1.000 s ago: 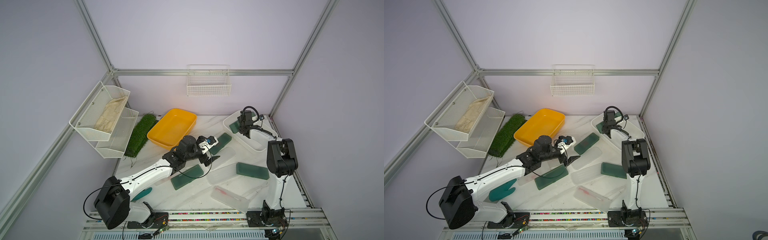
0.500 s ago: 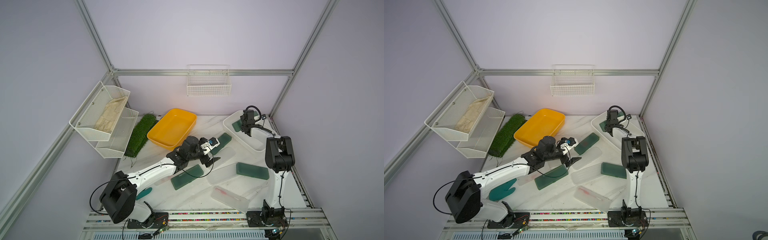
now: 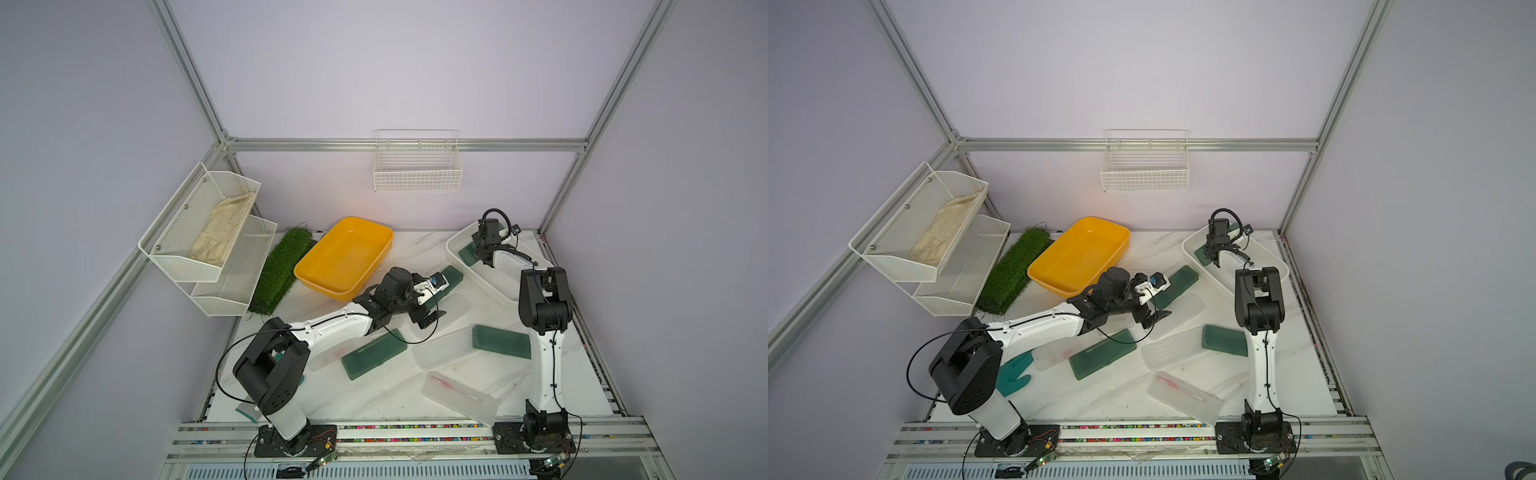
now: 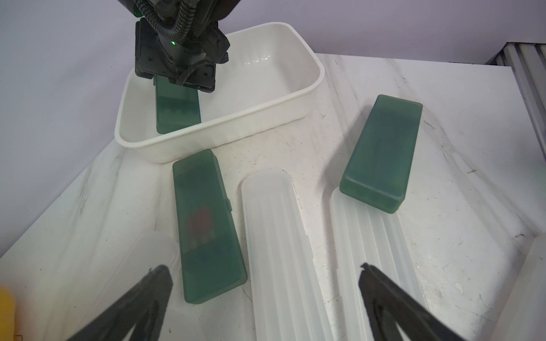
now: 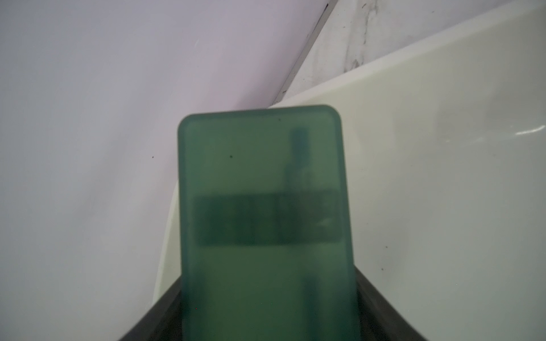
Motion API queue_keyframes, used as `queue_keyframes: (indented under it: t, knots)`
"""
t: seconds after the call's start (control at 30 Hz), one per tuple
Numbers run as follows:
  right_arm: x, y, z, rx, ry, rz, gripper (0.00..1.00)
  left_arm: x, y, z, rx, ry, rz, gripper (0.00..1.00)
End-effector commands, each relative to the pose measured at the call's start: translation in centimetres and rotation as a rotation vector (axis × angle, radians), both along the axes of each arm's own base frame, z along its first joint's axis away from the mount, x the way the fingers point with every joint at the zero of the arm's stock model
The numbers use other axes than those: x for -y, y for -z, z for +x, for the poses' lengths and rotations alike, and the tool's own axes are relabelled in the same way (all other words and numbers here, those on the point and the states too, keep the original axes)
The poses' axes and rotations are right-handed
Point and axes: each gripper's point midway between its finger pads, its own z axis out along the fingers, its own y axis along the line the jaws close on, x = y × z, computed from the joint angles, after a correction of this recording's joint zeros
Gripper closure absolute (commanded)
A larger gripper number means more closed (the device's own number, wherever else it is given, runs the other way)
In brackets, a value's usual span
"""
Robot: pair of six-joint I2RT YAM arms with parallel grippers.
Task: Place the pencil cases by color into the storage box
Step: Place the pencil case at the storage box.
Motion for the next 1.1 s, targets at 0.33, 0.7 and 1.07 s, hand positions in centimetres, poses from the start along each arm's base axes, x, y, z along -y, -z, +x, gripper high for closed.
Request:
queue_keyframes:
  t: [0.33, 0.7, 1.07]
  knots:
    - [-6.2, -0.1, -2.4, -0.09, -0.096, -0.029, 0.43, -0.2, -3.2, 2.0, 0.079, -0.062, -0.065, 0.0]
    - [-5.9, -0.3, -3.0, -0.089, -0.078, -0.028, 0.43, -1.1, -4.3, 1.9, 0.066, -0.078, -0.122, 0.0]
    - [-7.1, 2.3, -1.4, -0.188, -0.161, -0.065, 0.4, -1.3, -4.4, 1.8, 0.055, -0.083, -0.132, 0.0]
